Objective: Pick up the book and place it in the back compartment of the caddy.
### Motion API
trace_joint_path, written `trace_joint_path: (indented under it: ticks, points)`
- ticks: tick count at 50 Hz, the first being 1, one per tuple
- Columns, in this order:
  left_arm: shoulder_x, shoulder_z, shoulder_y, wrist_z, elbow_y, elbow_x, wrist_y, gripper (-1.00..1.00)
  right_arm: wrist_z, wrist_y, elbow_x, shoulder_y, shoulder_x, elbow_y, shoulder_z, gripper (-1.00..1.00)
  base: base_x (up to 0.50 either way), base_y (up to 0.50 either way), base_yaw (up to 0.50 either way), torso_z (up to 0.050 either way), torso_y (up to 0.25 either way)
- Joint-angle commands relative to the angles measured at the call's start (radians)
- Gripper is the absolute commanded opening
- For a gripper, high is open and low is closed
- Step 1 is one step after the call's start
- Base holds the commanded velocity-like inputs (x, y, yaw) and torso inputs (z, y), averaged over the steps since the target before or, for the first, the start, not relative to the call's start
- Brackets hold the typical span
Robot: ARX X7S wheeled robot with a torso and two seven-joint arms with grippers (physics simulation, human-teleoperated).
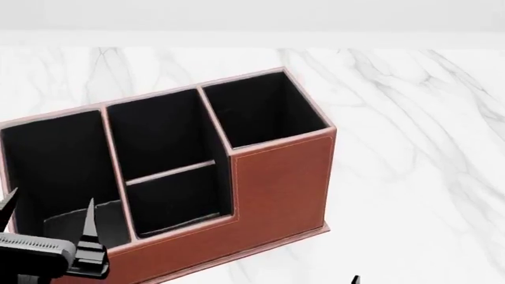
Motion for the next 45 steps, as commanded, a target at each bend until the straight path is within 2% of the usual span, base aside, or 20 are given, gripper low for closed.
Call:
trace_joint_path:
  ticks: [1,4,5,7,9,12,15,18,24,45]
  points:
    - [-0.008,0.040,-0.113,0.124,-0.137,-0.051,-0.070,1.00,0.005,0.004,-0.002,0.008,0.000,0.011,-0.005,1.00,0.00,0.00,0.00,0.000,0.000]
    - [-0.008,0.055,-0.136,0.150,-0.170,-0.050,-0.080,1.00,0.006,0.005,-0.003,0.009,0.000,0.011,-0.006,1.00,0.00,0.00,0.00,0.000,0.000]
    - [-0.013,0.065,-0.150,0.212,-0.190,-0.079,-0.080,1.00,0.006,0.005,0.000,0.009,0.002,0.010,-0.006,1.00,0.00,0.00,0.00,0.000,0.000]
    - [-0.012,0.068,-0.167,0.234,-0.216,-0.090,-0.089,1.00,0.006,0.005,0.001,0.009,0.003,0.009,-0.007,1.00,0.00,0.00,0.00,0.000,0.000]
    - [-0.005,0.079,-0.188,0.251,-0.281,-0.069,-0.041,1.00,0.007,0.005,0.001,0.011,0.003,0.012,-0.007,1.00,0.00,0.00,0.00,0.000,0.000]
    - [-0.015,0.123,-0.215,0.386,-0.332,-0.100,-0.055,1.00,0.008,0.008,0.004,0.014,0.004,0.013,-0.007,1.00,0.00,0.00,0.00,0.000,0.000]
    - [-0.018,0.151,-0.233,0.460,-0.365,-0.110,-0.060,1.00,0.008,0.006,0.003,0.015,0.004,0.016,-0.010,1.00,0.00,0.00,0.00,0.000,0.000]
    - [-0.030,0.169,-0.234,0.558,-0.362,-0.152,-0.071,1.00,0.009,0.008,0.002,0.017,0.004,0.018,-0.012,1.00,0.00,0.00,0.00,0.000,0.000]
    - [-0.050,0.165,-0.219,0.655,-0.332,-0.217,-0.062,1.00,0.010,0.011,0.000,0.020,0.005,0.021,-0.016,1.00,0.00,0.00,0.00,0.000,0.000]
    - [-0.070,0.214,-0.190,0.758,-0.258,-0.251,-0.086,1.00,0.016,0.021,0.000,0.031,0.008,0.035,-0.026,1.00,0.00,0.00,0.00,0.000,0.000]
